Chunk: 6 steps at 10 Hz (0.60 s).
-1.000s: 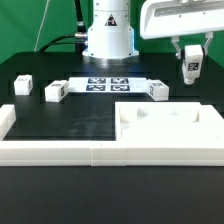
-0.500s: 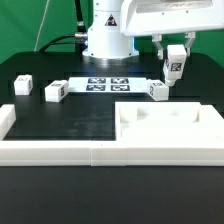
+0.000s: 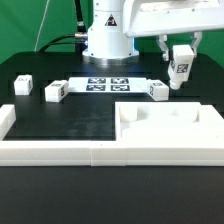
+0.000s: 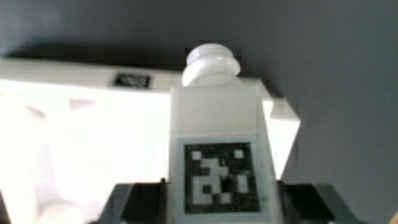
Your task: Assemble one leg
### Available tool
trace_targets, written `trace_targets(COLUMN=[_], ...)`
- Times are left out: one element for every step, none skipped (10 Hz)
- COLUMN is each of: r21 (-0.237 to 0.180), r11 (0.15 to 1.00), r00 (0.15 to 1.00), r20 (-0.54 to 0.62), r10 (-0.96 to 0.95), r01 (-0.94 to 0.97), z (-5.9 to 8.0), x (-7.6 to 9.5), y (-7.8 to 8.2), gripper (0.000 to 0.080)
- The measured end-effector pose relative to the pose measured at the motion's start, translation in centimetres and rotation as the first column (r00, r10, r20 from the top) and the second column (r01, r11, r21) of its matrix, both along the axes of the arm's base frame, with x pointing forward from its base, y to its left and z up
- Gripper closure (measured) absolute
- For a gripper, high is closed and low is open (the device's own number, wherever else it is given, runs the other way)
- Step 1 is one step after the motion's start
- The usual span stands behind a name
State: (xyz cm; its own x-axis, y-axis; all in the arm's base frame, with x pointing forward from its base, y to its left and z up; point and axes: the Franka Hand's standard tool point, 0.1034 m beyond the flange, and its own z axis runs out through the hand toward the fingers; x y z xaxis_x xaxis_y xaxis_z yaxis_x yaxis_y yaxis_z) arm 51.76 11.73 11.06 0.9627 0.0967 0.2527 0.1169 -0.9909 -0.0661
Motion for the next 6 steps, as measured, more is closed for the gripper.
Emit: trace_targets(r21=[0.006, 0.011, 0.016, 0.020, 0.024, 0.023], r11=[1.000, 1.000, 1.000, 1.000, 1.000, 1.000], r00=[1.000, 1.000, 1.000, 0.999, 0.997, 0.998], r20=[0.011, 0.020, 0.030, 0.034, 0.076, 0.069], r10=[-0.003, -0.008, -0.011, -0.012, -0.014, -0.014], r01=[0.003, 0.007, 0.010, 0.011, 0.013, 0.012], z=[0.0, -0.5, -1.0, -0.9, -0.6, -1.0], x=[1.6, 3.4, 5.1, 6.2, 6.5, 6.1], y=[0.3, 0.5, 0.9, 1.1, 1.1, 1.1], gripper=[0.0509, 0.0509, 0.0509, 0.0509, 0.0509, 0.0509])
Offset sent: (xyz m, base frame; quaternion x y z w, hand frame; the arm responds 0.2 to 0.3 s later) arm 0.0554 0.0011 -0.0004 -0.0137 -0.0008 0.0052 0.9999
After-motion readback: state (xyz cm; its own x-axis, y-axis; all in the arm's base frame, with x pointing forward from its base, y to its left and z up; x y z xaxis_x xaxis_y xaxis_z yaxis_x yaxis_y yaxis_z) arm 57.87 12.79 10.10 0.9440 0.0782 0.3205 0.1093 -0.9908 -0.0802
